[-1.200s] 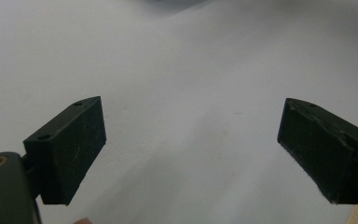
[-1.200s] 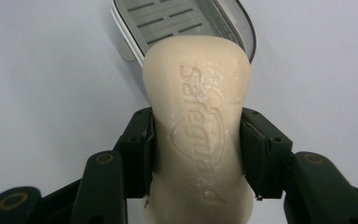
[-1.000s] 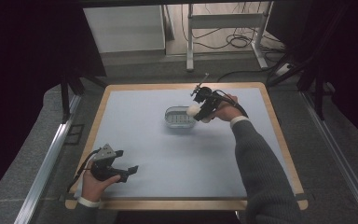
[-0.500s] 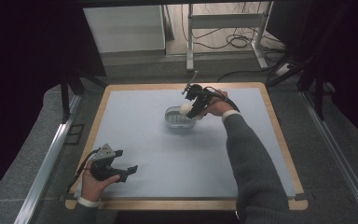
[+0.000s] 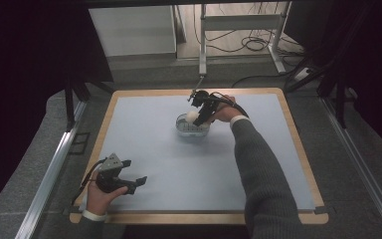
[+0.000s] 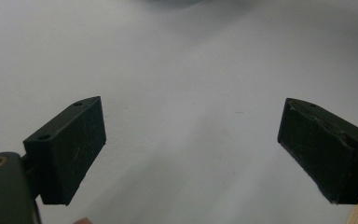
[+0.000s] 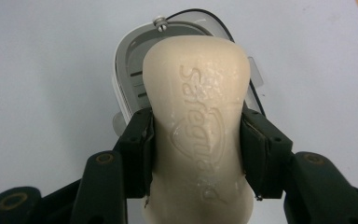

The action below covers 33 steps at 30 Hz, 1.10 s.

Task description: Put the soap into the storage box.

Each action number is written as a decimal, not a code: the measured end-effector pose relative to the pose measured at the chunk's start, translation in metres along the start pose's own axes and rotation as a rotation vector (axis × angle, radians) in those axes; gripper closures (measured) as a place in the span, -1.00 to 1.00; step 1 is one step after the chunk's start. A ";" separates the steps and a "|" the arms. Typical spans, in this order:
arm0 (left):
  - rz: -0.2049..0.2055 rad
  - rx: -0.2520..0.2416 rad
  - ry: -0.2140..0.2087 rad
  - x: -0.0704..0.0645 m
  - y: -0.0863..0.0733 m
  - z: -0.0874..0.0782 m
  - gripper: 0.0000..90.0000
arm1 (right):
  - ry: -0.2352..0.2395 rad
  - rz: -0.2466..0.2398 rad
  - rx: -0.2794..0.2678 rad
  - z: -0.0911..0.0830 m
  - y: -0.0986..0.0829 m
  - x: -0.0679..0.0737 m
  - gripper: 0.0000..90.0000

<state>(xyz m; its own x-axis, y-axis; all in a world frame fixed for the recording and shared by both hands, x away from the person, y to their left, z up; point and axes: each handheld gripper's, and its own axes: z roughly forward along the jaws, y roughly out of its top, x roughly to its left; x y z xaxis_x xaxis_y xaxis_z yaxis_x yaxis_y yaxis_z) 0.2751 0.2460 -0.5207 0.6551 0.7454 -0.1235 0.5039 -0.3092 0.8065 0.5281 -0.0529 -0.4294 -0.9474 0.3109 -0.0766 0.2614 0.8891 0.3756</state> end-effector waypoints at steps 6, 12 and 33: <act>0.001 0.001 0.001 0.001 0.000 -0.001 -0.82 | 0.015 -0.018 0.003 0.008 0.007 -0.001 0.09; 0.003 -0.001 0.003 0.001 0.000 -0.002 -0.82 | 0.018 -0.054 0.024 0.017 0.014 -0.002 0.09; 0.001 -0.003 -0.003 0.000 0.000 -0.001 -0.82 | 0.040 0.045 -0.063 0.004 0.009 -0.002 -0.08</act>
<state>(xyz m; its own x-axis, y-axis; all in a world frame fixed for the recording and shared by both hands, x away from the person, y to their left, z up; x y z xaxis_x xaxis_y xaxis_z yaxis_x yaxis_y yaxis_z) 0.2749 0.2467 -0.5202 0.6570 0.7436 -0.1244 0.5015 -0.3078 0.8086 0.5333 -0.0438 -0.4298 -0.9420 0.3350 -0.0219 0.2927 0.8514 0.4353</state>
